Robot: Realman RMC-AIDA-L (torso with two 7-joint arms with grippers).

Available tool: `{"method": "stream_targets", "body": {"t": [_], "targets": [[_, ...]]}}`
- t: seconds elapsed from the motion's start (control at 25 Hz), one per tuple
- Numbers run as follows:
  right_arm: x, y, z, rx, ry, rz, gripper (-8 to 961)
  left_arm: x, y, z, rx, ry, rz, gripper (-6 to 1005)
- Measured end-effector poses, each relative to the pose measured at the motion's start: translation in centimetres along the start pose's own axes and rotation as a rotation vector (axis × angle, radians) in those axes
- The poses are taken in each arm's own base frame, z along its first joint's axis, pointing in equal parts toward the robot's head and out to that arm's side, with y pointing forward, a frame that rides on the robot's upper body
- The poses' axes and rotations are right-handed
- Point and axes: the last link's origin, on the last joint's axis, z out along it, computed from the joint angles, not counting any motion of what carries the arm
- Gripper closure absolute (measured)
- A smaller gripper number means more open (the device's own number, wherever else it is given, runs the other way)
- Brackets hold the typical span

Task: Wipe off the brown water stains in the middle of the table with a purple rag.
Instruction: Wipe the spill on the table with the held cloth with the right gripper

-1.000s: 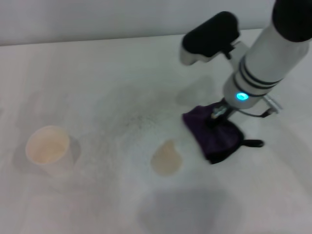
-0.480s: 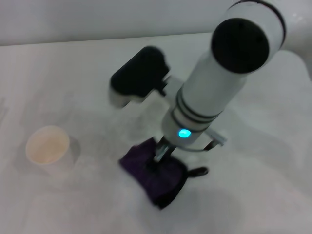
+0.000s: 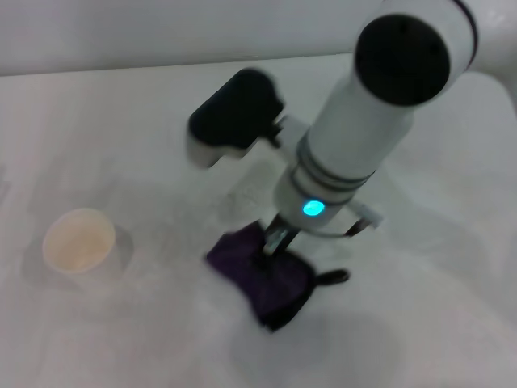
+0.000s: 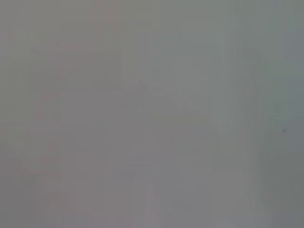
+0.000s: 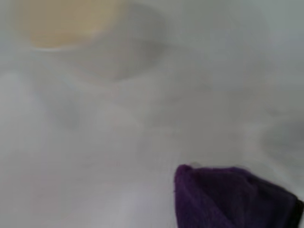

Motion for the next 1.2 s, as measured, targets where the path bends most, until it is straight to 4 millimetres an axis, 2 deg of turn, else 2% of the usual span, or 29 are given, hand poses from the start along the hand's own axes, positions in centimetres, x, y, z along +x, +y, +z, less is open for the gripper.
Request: {"method": "stream_targets", "body": {"t": [0.04,0.08,0.32,0.4,0.52,0.8,0.88,1.04,1.2], "targets": [[0.4,-1.6,-0.5,0.046,0.012,0.040,887,0.0,-0.1,-0.1,0.002,-0.002,0.002,108],[0.4,-1.6,-0.5,0.046,0.012,0.040,886,0.0,-0.1,-0.1,0.002,-0.002,0.002,108],[1.8,-6.0,-1.9,0.220,0.053,0.155,883,0.0,-0.2,-0.2,0.005,-0.002,0.005,108],[2.1,-6.5,-2.0,0.247,0.061,0.172,882,0.0,-0.2,-0.2,0.006,-0.003,0.005,108],[1.9,-5.7,-1.7,0.220,0.064,0.154,880,-0.1,-0.2,0.0,0.005,-0.007,0.005,108],[0.4,0.0,-0.5,-0.032,0.008,-0.015,876,-0.1,-0.1,0.2,0.002,-0.006,0.004,108],[0.3,1.1,-0.3,-0.082,0.001,-0.051,874,-0.1,-0.1,0.2,0.001,-0.006,0.004,108],[0.4,1.0,0.0,-0.087,0.000,-0.047,872,0.0,-0.1,0.3,0.001,-0.005,0.004,108],[0.8,-1.0,-0.4,-0.051,-0.012,0.008,870,-0.1,-0.1,0.2,0.001,-0.006,0.004,108]]}}
